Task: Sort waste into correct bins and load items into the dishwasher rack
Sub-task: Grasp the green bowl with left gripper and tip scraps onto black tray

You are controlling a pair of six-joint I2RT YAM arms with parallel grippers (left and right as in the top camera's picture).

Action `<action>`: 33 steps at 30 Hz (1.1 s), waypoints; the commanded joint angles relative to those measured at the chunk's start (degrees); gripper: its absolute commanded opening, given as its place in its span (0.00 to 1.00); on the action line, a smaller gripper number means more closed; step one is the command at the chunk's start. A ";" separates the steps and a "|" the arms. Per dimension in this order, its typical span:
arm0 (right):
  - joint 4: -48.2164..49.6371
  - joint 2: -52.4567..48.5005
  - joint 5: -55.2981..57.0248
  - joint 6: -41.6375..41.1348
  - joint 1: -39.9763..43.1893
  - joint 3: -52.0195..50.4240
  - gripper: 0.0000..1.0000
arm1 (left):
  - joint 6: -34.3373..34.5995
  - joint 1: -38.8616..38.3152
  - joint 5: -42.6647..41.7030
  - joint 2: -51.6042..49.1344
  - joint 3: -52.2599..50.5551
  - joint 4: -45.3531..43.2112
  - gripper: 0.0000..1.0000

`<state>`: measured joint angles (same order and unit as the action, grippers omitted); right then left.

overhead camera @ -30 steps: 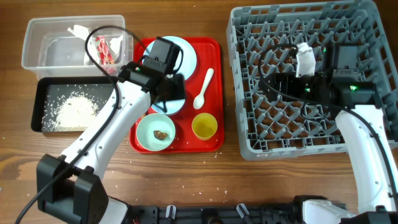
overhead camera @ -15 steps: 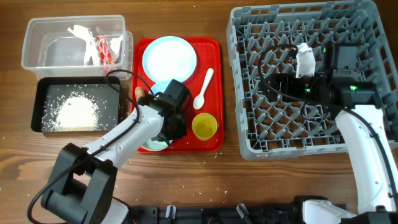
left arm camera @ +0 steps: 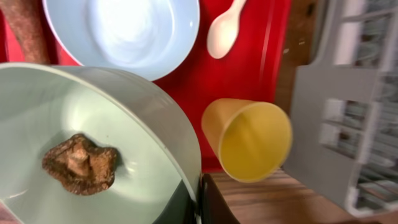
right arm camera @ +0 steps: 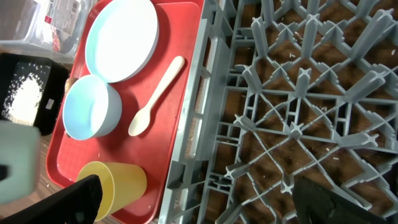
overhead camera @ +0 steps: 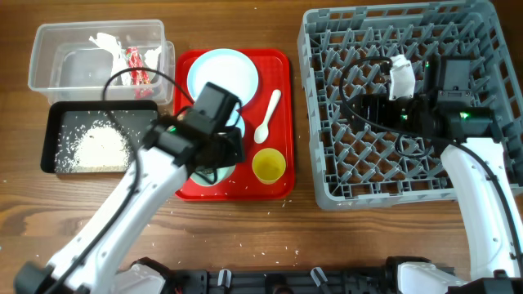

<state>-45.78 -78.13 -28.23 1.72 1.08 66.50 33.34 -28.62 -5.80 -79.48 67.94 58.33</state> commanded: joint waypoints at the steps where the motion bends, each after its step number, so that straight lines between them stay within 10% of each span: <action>1: 0.35 -0.11 0.42 -0.31 0.02 0.61 0.99 | 0.13 6.16 -2.73 6.86 0.98 1.53 0.04; 19: -0.09 -0.11 0.42 -0.42 0.02 0.61 0.99 | -13.70 43.32 -19.02 9.16 0.96 -0.37 0.04; 33: 0.02 -0.11 0.42 -0.85 0.02 0.61 1.00 | -36.22 69.44 -67.89 -18.64 0.96 -5.84 0.04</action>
<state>-45.80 -78.13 -28.23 1.45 1.08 66.48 2.42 37.06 -57.36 -91.33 68.03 54.68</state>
